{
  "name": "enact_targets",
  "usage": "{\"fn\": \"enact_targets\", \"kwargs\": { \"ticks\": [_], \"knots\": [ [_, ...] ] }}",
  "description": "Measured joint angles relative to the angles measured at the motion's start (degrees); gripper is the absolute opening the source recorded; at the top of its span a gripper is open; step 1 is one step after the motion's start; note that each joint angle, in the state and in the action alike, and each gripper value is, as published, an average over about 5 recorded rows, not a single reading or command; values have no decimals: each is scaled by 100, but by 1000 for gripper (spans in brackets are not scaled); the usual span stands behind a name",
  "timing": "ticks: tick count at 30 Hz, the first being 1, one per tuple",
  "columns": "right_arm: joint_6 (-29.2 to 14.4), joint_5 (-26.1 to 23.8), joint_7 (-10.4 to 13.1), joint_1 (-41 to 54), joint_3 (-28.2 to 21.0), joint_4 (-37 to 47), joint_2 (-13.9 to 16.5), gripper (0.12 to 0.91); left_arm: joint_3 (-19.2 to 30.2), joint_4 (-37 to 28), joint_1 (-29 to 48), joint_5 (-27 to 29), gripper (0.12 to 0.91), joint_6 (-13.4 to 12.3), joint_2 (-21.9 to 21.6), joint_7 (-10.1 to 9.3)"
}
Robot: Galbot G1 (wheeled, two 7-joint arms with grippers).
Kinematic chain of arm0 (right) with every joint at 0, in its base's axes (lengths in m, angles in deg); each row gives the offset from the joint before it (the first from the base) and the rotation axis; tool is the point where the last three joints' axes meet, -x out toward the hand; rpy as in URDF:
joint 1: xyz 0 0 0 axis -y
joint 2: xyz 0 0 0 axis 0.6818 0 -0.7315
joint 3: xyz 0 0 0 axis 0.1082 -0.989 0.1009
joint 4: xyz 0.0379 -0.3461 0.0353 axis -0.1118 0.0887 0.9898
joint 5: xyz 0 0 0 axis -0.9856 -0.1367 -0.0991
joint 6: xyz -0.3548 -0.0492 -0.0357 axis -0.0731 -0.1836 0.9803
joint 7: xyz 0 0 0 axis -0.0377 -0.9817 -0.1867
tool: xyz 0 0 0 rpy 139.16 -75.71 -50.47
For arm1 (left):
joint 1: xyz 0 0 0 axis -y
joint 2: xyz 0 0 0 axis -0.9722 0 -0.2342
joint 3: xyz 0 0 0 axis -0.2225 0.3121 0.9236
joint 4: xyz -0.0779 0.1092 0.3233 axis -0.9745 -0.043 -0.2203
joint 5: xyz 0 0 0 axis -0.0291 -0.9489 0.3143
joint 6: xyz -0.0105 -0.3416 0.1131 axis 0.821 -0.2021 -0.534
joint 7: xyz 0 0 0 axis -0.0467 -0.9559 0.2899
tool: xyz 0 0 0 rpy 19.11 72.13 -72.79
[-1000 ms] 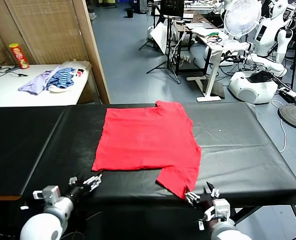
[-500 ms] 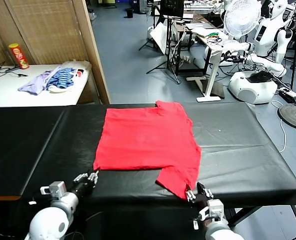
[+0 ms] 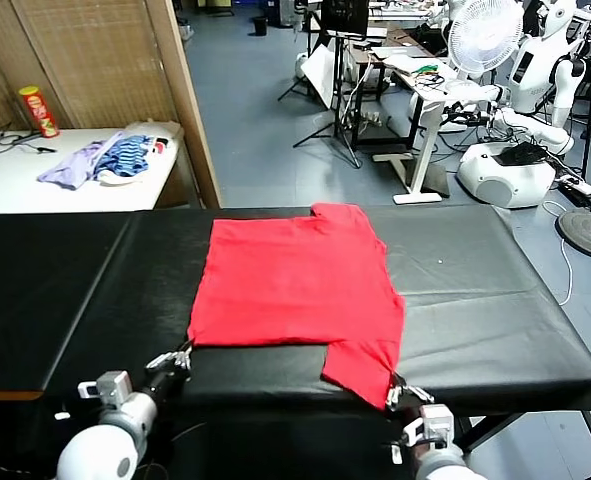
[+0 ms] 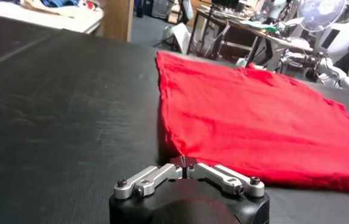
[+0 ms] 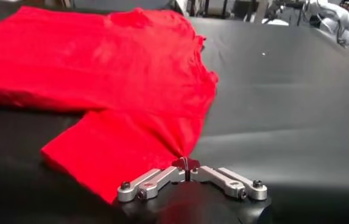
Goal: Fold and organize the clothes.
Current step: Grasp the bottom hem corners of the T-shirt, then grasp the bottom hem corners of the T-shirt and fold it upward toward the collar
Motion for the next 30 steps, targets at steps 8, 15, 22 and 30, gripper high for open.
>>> {"fn": "enact_targets", "kwargs": {
  "ticks": [8, 15, 22, 30],
  "knots": [
    [-981, 213, -343, 1044, -91, 1013, 340, 122, -11, 168, 37, 104, 126, -420, 120, 66],
    [-1281, 207, -465, 2173, -395, 1967, 607, 122, 220, -168, 626, 545, 126, -508, 222, 64],
    [-1531, 167, -785, 3028, -669, 2891, 694, 122, 356, -642, 1197, 776, 126, -546, 146, 6],
    [-1539, 346, -1001, 3178, -740, 3182, 765, 312, 650, -1294, 1782, 1168, 126, -637, 132, -23]
  ]
}}
